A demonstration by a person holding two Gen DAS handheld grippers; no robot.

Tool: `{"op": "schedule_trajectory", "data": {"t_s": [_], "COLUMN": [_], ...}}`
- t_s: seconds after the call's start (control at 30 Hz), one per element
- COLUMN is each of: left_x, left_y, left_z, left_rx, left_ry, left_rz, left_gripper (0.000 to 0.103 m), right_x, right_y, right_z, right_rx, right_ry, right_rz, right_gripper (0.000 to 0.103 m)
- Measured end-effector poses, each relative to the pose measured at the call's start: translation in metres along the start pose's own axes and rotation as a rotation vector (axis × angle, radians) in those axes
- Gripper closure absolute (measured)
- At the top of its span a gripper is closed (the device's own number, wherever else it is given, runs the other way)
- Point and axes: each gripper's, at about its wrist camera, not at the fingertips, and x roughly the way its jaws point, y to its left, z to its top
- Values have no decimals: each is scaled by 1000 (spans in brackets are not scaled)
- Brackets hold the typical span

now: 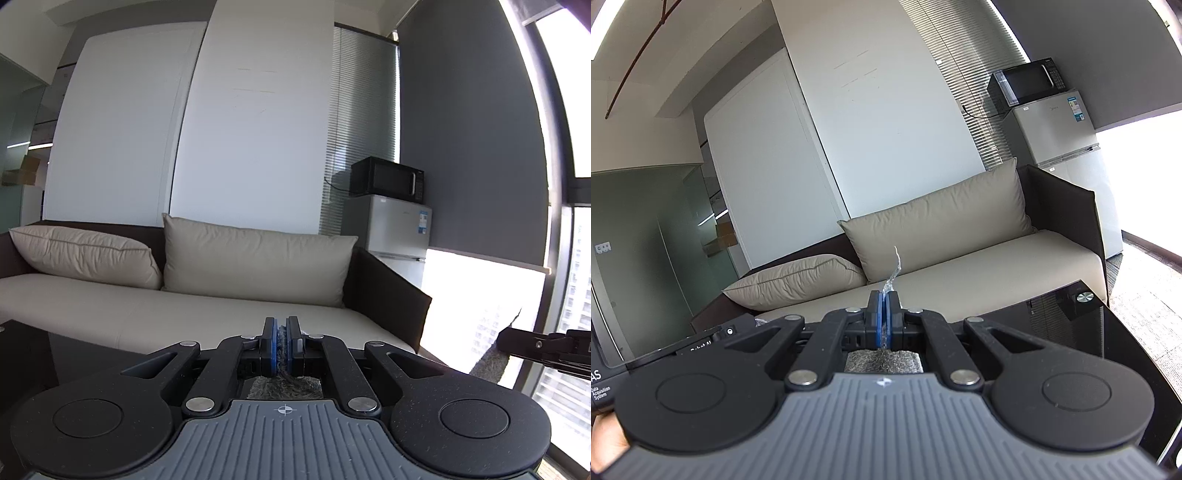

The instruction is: Fold towel

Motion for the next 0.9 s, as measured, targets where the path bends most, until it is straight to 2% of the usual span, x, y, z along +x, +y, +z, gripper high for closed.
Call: {"op": "schedule_trajectory", "data": {"t_s": [0.17,0.5,0.67,0.9], "left_x": [-9,-32,-40,-21], "left_y": [-1,-4,-6,-8], "left_z": [-5,8,11,-6], "left_rx": [-7,-17,-14,6], "left_ry": [1,-26,-31,4], "left_rz": [8,-15,-15,14], "left_gripper": [99,99,98,98], "right_x": [-13,-46,-57,-45], "right_y": [3,23,31,28], "right_z": [-2,11,17,7], "right_rx": [7,-35,-57,-79], "right_ry": [3,-44,-39,-2], "right_rz": [-16,-25,-39,-98], "right_gripper": [101,101,101,101]}}
